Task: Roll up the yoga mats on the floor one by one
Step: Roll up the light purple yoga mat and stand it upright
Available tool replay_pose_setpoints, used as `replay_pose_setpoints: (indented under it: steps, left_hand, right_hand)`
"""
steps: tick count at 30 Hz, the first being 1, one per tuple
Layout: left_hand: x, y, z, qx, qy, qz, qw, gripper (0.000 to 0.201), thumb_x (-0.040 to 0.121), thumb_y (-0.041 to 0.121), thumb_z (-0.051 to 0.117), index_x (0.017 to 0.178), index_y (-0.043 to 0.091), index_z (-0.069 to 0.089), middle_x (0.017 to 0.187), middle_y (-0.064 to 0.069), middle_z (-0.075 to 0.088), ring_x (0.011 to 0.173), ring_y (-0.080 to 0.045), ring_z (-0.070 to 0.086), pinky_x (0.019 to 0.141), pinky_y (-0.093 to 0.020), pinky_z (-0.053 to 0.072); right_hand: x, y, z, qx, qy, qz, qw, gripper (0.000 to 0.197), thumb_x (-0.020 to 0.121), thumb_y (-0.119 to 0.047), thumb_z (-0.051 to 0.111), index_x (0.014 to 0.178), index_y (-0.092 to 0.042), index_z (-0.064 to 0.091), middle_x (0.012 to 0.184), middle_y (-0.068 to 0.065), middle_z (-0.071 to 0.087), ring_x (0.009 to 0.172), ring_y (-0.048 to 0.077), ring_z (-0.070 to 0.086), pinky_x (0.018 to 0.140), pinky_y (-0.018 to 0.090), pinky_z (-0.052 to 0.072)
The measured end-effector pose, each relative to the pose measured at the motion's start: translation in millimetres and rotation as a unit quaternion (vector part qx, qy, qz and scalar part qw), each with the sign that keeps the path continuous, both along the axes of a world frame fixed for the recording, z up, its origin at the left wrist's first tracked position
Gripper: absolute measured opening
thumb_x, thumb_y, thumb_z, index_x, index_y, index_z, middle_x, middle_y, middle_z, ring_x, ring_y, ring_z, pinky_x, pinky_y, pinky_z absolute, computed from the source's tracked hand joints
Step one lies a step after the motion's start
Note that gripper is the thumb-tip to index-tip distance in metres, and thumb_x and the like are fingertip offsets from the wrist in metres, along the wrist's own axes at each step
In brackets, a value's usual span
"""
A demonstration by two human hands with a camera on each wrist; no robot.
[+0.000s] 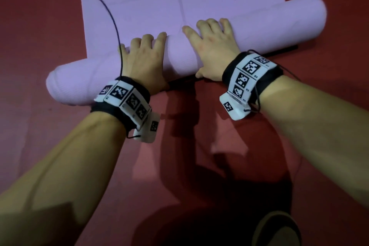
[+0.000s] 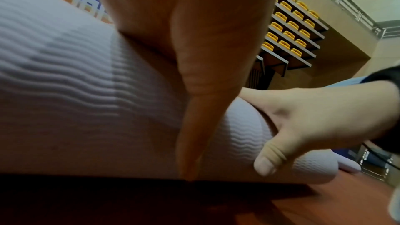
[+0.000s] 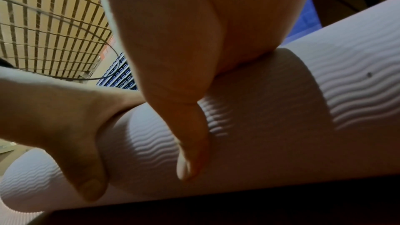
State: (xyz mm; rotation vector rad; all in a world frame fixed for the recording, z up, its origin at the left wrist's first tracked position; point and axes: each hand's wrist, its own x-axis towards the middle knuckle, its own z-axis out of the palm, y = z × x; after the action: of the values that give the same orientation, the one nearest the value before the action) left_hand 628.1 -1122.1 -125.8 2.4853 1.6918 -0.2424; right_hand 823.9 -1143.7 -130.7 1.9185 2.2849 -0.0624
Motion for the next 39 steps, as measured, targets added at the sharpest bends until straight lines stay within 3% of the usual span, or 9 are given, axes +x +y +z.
replay_pose_setpoints:
  steps: [3, 6, 10, 16, 22, 29, 33, 39]
  left_hand:
    - [-0.1, 9.0, 0.8, -0.006, 0.001, 0.003, 1.000, 0.118, 0.049, 0.045, 0.089, 0.149, 0.025, 0.029, 0.136, -0.012, 0.048, 0.122, -0.040, 0.046, 0.101, -0.060, 0.035]
    - [0.6, 20.4, 5.1, -0.032, 0.009, 0.003, 0.999, 0.119, 0.048, 0.047, 0.091, 0.148, 0.026, 0.029, 0.135, -0.011, 0.048, 0.123, -0.040, 0.046, 0.100, -0.061, 0.037]
    - [3.3, 30.9, 7.4, -0.061, 0.020, 0.006, 0.998, 0.118, 0.050, 0.050, 0.091, 0.148, 0.029, 0.029, 0.135, -0.010, 0.048, 0.124, -0.038, 0.045, 0.100, -0.059, 0.038]
    - [5.4, 42.8, 11.1, -0.084, 0.030, 0.011, 0.996, 0.116, 0.052, 0.052, 0.091, 0.147, 0.030, 0.030, 0.135, -0.009, 0.048, 0.127, -0.037, 0.045, 0.101, -0.058, 0.038]
    - [7.8, 27.0, 13.0, -0.071, 0.023, 0.030, 0.997, 0.115, 0.051, 0.046, 0.092, 0.147, 0.031, 0.030, 0.134, -0.008, 0.048, 0.127, -0.034, 0.045, 0.106, -0.058, 0.034]
    - [6.7, 2.9, 29.2, -0.098, 0.026, 0.016, 0.995, 0.117, 0.051, 0.047, 0.094, 0.147, 0.028, 0.029, 0.135, -0.009, 0.046, 0.127, -0.035, 0.043, 0.103, -0.060, 0.037]
    - [1.5, -29.8, 24.9, -0.100, 0.033, 0.013, 0.994, 0.115, 0.052, 0.048, 0.093, 0.146, 0.027, 0.030, 0.135, -0.007, 0.046, 0.126, -0.035, 0.043, 0.101, -0.059, 0.037]
    - [-7.2, -58.5, 25.8, -0.126, 0.031, -0.002, 0.992, 0.112, 0.051, 0.049, 0.092, 0.143, 0.029, 0.031, 0.133, -0.005, 0.046, 0.124, -0.034, 0.043, 0.098, -0.059, 0.038]
  right_hand:
    - [2.7, 3.2, -2.4, 0.016, -0.006, 0.016, 1.000, 0.126, 0.059, -0.050, 0.087, 0.157, -0.020, 0.013, 0.150, 0.021, 0.034, 0.140, 0.042, 0.029, 0.117, 0.056, 0.017]
    - [4.6, 4.7, -6.8, 0.035, -0.025, 0.021, 0.999, 0.133, 0.053, -0.050, 0.090, 0.157, -0.024, 0.012, 0.157, 0.021, 0.025, 0.146, 0.045, 0.018, 0.120, 0.057, 0.013]
    - [1.7, 10.9, -5.8, 0.021, -0.030, -0.006, 0.999, 0.136, 0.053, -0.052, 0.091, 0.157, -0.027, 0.007, 0.162, 0.020, 0.014, 0.147, 0.044, 0.016, 0.119, 0.056, 0.014]
    - [2.0, 23.6, 2.1, 0.012, -0.017, 0.008, 1.000, 0.124, 0.045, -0.054, 0.091, 0.148, -0.026, 0.028, 0.137, 0.012, 0.048, 0.127, 0.038, 0.043, 0.110, 0.052, 0.027]
    - [-1.4, 12.4, 0.4, 0.042, -0.024, 0.011, 0.999, 0.117, 0.046, -0.048, 0.090, 0.145, -0.024, 0.031, 0.132, 0.011, 0.050, 0.119, 0.039, 0.047, 0.107, 0.053, 0.030]
    - [-4.3, -9.3, 16.2, 0.025, -0.043, 0.023, 0.998, 0.115, 0.046, -0.050, 0.089, 0.142, -0.027, 0.031, 0.130, 0.006, 0.051, 0.115, 0.036, 0.049, 0.098, 0.051, 0.034]
    - [-5.3, -40.1, 9.0, 0.038, -0.041, 0.033, 0.998, 0.110, 0.045, -0.043, 0.086, 0.141, -0.026, 0.034, 0.128, 0.007, 0.051, 0.114, 0.036, 0.048, 0.097, 0.051, 0.034]
    - [-10.2, -75.9, 9.1, 0.034, -0.039, 0.034, 0.998, 0.111, 0.044, -0.045, 0.085, 0.141, -0.026, 0.035, 0.125, 0.006, 0.052, 0.111, 0.035, 0.049, 0.095, 0.051, 0.035]
